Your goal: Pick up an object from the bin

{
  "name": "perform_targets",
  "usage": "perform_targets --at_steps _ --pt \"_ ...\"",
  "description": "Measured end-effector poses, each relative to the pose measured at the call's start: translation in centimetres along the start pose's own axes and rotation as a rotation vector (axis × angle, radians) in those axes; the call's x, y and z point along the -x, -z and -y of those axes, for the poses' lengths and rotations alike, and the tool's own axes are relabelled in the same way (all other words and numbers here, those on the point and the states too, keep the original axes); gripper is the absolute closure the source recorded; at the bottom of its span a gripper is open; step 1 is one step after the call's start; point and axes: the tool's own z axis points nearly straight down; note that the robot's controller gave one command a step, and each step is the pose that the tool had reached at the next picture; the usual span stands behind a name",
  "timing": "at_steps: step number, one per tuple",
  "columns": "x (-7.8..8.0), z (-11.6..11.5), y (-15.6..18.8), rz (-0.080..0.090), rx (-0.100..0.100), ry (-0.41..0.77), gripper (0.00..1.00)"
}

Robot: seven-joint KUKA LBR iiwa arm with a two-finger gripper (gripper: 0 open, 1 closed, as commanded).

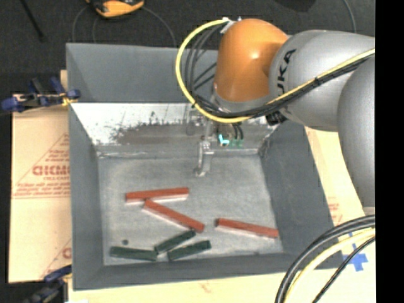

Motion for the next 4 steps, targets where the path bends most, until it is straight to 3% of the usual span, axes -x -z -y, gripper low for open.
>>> perform_targets --at_steps 1,2,3,4 --pt "0.2 0.0 0.5 0.008 0.001 -0.001 0.00" --pt "-1.8 -2.4 -7.1 0.010 0.001 -0.091 0.00" --pt "-2.3 -3.2 -9.5 0.002 -0.002 -0.066 0.00" --pt "-4.2 -4.5 -7.9 0.004 0.001 -0.122 0.00"
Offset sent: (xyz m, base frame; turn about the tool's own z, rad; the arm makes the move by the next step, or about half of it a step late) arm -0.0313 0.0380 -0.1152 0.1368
